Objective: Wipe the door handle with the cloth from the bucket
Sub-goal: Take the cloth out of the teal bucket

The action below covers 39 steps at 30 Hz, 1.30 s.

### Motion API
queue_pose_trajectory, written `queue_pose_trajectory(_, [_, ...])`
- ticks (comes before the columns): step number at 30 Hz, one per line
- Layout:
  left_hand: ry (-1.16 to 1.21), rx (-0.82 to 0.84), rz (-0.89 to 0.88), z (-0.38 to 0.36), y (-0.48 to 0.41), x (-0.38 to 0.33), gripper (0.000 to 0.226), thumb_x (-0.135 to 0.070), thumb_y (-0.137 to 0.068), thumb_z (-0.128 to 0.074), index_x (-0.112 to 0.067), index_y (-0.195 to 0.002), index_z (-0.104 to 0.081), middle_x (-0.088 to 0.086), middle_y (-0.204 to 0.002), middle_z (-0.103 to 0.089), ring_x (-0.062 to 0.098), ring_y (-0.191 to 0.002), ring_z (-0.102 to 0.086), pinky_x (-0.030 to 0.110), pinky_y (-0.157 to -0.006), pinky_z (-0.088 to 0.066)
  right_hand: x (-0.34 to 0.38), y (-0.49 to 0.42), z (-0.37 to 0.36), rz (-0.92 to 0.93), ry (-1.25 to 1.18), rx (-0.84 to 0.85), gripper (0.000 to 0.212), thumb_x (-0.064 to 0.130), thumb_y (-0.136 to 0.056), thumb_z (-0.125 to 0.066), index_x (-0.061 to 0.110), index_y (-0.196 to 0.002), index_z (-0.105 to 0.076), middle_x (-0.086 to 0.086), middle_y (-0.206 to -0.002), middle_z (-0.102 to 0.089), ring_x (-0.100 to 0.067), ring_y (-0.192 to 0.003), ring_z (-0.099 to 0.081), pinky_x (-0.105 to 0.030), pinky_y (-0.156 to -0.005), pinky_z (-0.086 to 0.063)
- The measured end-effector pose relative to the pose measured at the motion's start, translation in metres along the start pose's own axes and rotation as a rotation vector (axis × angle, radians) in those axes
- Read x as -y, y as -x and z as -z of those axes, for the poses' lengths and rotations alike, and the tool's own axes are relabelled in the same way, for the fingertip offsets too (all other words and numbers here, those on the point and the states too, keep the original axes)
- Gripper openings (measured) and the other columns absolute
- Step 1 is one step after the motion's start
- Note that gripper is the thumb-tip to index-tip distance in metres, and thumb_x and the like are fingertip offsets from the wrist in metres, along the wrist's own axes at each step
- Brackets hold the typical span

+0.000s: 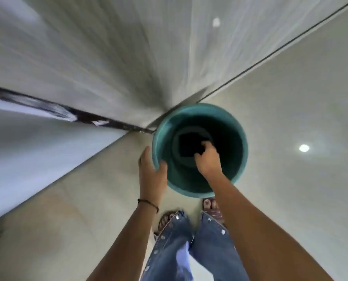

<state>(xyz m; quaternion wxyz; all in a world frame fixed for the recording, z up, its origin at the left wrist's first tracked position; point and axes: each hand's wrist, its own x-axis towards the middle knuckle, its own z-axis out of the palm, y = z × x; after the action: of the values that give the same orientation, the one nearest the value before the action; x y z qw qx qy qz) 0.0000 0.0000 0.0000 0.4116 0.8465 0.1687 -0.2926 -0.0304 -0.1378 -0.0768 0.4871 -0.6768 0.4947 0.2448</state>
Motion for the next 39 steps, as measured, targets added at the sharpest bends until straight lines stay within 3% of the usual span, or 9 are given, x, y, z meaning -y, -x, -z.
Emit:
queue_pose_trajectory(6, [-0.061, -0.136, -0.229, -0.035, -0.059, 0.038, 0.040, -0.006, -0.091, -0.048, -0.015, -0.130, -0.044, -0.006, -0.118, -0.056, 0.001, -0.097, -0.053, 0.014, -0.086, -0.044, -0.023, -0.119, -0.062, -0.454, -0.308, -0.157, 0.073, 0.018, -0.095, -0.053, -0.004, -0.150, -0.011, -0.023, -0.155, -0.023, -0.034, -0.143, -0.029, -0.038, -0.113, -0.029])
queue_pose_trajectory(11, [-0.044, -0.176, -0.248, -0.034, -0.061, 0.041, 0.027, -0.004, -0.091, -0.047, -0.013, -0.117, -0.048, -0.023, -0.092, -0.056, -0.011, -0.081, -0.056, 0.004, -0.070, -0.045, -0.034, -0.125, -0.060, -0.436, -0.354, -0.222, 0.046, 0.010, -0.094, -0.053, -0.004, -0.137, -0.044, -0.022, -0.138, -0.054, -0.035, -0.124, -0.055, -0.036, -0.095, -0.048])
queue_pose_trajectory(15, [-0.040, -0.063, -0.132, -0.025, -0.046, 0.025, 0.039, -0.012, -0.091, -0.050, -0.011, -0.129, -0.041, 0.007, -0.122, -0.053, 0.020, -0.102, -0.057, 0.040, -0.091, -0.051, -0.020, -0.072, -0.032, -0.363, -0.420, -0.193, 0.050, 0.020, -0.084, -0.062, -0.002, -0.128, -0.056, -0.023, -0.128, -0.062, -0.038, -0.116, -0.060, -0.042, -0.100, -0.050])
queue_pose_trajectory(19, [0.025, 0.021, 0.071, 0.001, 0.014, -0.017, 0.053, -0.021, -0.093, -0.050, -0.013, -0.142, -0.030, 0.007, -0.144, -0.035, 0.024, -0.126, -0.044, 0.030, -0.103, -0.039, 0.009, 0.022, 0.012, -0.276, -0.604, -0.052, 0.012, 0.017, -0.075, -0.062, 0.008, -0.082, -0.065, -0.010, -0.084, -0.068, -0.027, -0.077, -0.064, -0.037, -0.074, -0.054])
queue_pose_trajectory(23, [0.290, 0.109, 0.291, 0.046, 0.104, -0.076, 0.015, -0.028, -0.092, -0.054, -0.020, -0.105, -0.052, 0.000, -0.113, -0.056, 0.019, -0.097, -0.053, 0.033, -0.085, -0.042, 0.044, 0.160, 0.071, -0.201, -0.870, 0.135, 0.015, 0.002, -0.083, -0.050, 0.008, -0.090, -0.061, -0.006, -0.079, -0.059, -0.015, -0.069, -0.054, -0.025, -0.056, -0.047])
queue_pose_trajectory(25, [0.545, 0.181, 0.406, 0.080, 0.156, -0.104, 0.021, -0.035, -0.087, -0.059, -0.020, -0.102, -0.057, 0.002, -0.112, -0.060, 0.017, -0.098, -0.056, 0.038, -0.088, -0.044, 0.063, 0.242, 0.101, -0.137, -0.871, 0.238, 0.016, 0.005, -0.078, -0.052, 0.006, -0.092, -0.059, -0.008, -0.075, -0.055, -0.015, -0.063, -0.049, -0.023, -0.048, -0.043])
queue_pose_trajectory(28, [0.936, 0.175, 0.422, 0.132, 0.231, -0.137, 0.032, -0.022, -0.088, -0.060, -0.005, -0.115, -0.062, 0.017, -0.121, -0.064, 0.031, -0.114, -0.059, 0.046, -0.099, -0.045, 0.086, 0.347, 0.135, -0.039, -0.817, 0.357, 0.031, 0.010, -0.068, -0.055, 0.001, -0.098, -0.061, -0.016, -0.088, -0.054, -0.023, -0.073, -0.049, -0.029, -0.058, -0.041])
queue_pose_trajectory(31, [1.085, 0.068, 0.326, 0.194, 0.305, -0.154, 0.029, -0.009, -0.090, -0.056, 0.003, -0.116, -0.059, 0.021, -0.114, -0.065, 0.028, -0.100, -0.064, 0.033, -0.080, -0.056, 0.105, 0.438, 0.155, 0.144, -0.609, 0.394, 0.040, 0.015, -0.069, -0.062, 0.009, -0.109, -0.060, -0.014, -0.104, -0.066, -0.032, -0.091, -0.059, -0.040, -0.074, -0.050])
queue_pose_trajectory(39, [0.954, -0.161, -0.040, 0.370, 0.464, -0.100, 0.010, -0.012, -0.089, -0.061, -0.014, -0.095, -0.069, 0.008, -0.095, -0.071, 0.022, -0.091, -0.063, 0.036, -0.079, -0.052, 0.150, 0.613, 0.110, 0.716, -0.003, 0.519, 0.075, 0.011, -0.081, -0.074, 0.027, -0.144, -0.036, 0.009, -0.143, -0.047, -0.006, -0.130, -0.045, -0.028, -0.105, -0.040])
